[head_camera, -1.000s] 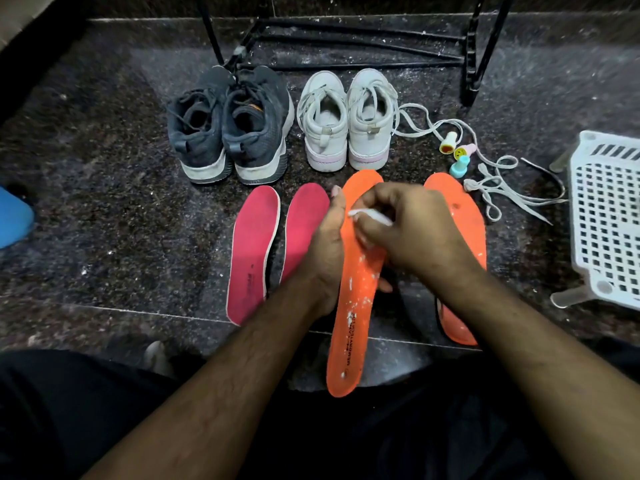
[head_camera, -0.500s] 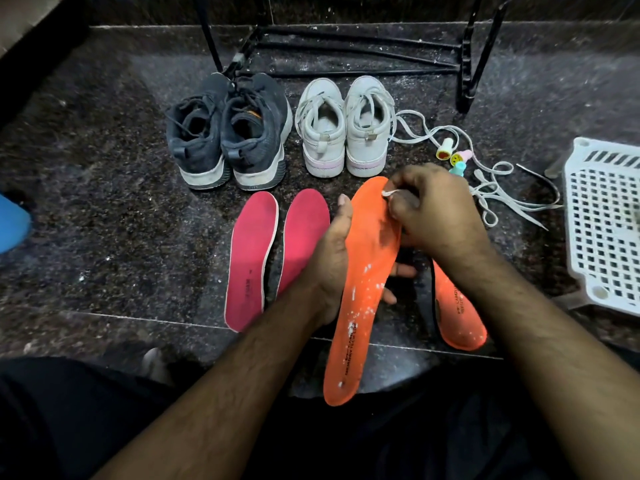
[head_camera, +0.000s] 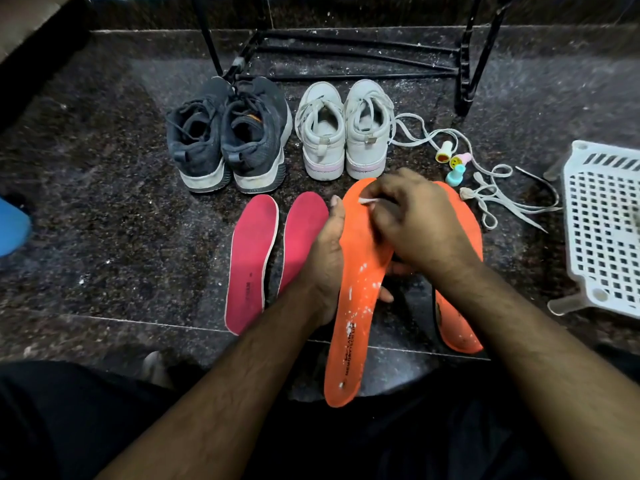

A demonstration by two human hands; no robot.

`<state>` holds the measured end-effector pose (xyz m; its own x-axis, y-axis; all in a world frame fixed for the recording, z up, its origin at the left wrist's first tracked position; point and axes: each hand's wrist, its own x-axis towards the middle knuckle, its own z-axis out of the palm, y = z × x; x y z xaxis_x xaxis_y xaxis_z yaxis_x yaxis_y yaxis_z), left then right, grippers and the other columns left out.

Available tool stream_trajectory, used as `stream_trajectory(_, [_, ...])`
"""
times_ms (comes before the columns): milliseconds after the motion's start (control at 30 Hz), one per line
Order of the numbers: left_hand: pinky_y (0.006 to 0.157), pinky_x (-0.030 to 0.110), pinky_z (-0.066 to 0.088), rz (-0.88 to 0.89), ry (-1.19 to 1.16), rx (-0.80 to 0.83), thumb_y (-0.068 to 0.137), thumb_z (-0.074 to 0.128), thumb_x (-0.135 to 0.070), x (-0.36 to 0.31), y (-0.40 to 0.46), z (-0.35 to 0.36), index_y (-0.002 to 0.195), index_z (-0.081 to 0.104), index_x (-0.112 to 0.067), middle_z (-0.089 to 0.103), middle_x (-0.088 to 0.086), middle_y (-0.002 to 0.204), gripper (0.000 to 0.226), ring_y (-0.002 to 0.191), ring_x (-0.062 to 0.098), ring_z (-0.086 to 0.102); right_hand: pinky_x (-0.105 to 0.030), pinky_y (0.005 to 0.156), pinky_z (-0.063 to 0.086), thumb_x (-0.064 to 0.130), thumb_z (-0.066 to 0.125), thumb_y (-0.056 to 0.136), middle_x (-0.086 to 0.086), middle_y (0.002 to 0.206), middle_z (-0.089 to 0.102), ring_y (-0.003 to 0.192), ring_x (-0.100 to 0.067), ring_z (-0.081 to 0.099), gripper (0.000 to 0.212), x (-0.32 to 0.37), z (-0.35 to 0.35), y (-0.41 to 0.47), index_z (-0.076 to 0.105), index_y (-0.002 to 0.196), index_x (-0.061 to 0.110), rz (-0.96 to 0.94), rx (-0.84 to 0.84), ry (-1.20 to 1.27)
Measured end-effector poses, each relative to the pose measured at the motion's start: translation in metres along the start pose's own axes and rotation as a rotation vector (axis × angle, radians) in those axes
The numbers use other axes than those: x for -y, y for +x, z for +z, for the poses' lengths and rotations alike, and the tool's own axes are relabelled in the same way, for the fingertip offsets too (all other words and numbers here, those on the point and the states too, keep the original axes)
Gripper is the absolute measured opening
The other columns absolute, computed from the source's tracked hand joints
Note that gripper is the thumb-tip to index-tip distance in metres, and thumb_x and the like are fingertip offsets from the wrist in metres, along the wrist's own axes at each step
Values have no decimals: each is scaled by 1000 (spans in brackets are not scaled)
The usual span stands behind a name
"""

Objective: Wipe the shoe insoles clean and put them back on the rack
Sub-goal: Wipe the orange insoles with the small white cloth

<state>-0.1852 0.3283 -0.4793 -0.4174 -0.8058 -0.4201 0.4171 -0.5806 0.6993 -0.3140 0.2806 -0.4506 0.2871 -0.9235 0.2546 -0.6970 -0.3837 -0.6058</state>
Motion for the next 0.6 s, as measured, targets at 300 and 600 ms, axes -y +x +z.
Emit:
stream_trajectory(300, [42,39,55,10,26,10,86,16,-79,3,1,-2,137,54,-21,72,7,109,86,78,31,71,-20,82,39,2,60,77,-3,93,65,90,-20,62,23,-8,-2,4,73,91,15,69,-81,1])
stream_trajectory(600, [43,39,55,-4,23,11,88,13,-80,4,2,-3,137,55,-22,67,10,117,86,79,31,72,-16,80,35,3,63,79,-3,94,65,93,-21,62,22,-8,-4,6,74,95,16,54,-56,-12])
